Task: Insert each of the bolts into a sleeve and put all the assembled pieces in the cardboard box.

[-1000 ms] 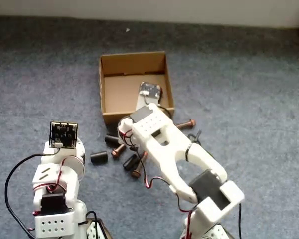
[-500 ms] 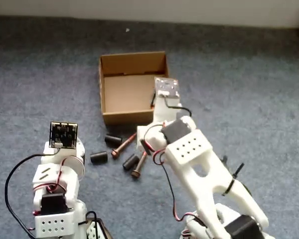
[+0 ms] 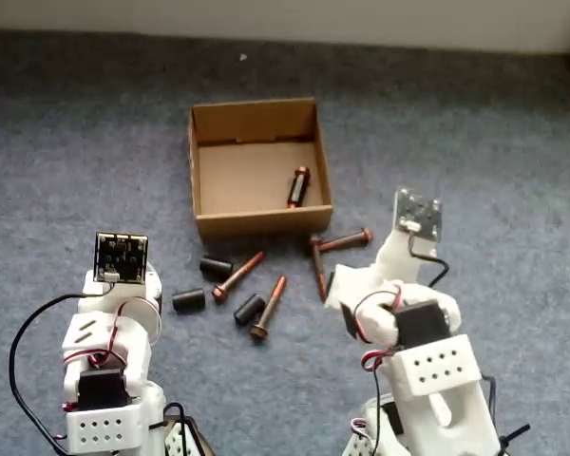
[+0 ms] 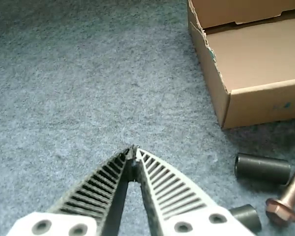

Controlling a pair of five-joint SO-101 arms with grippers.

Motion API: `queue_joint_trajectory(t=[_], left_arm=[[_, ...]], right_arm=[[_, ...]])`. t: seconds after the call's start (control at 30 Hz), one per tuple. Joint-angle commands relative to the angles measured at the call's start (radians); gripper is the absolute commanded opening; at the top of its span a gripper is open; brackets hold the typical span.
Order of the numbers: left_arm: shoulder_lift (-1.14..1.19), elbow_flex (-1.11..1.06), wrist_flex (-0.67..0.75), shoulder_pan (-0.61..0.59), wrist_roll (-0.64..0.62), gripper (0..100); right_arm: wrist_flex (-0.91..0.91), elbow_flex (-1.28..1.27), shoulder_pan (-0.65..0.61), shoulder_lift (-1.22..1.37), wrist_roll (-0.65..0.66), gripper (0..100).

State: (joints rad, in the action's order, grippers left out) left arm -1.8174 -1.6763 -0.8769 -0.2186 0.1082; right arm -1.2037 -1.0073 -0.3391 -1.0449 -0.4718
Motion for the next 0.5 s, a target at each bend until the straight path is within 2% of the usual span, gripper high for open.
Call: queue_joint_trajectory(t=[0.0,0.1,0.23,0.33,0.47], left_arm=[[-0.007,0.033,-0.009,-0.010,0.006,1],[-0.007,0.117,-0.127,-0.004,0.006,1],[-0.007,0.254,-0.226,0.002,0.051,1],[-0.005,0.348,-0.284,0.068,0.072,4],[-0.004,0.417,-0.316,0.137,0.081,5]], right_arm=[[0.005,-0.002,0.094,-0.094,-0.012,0.5],[0.005,-0.002,0.134,-0.111,-0.089,0.5],[0.005,-0.002,0.180,-0.110,-0.117,0.5],[0.018,0.001,0.248,-0.110,-0.118,0.5],[0.048,-0.002,0.325,-0.110,-0.199,0.5]])
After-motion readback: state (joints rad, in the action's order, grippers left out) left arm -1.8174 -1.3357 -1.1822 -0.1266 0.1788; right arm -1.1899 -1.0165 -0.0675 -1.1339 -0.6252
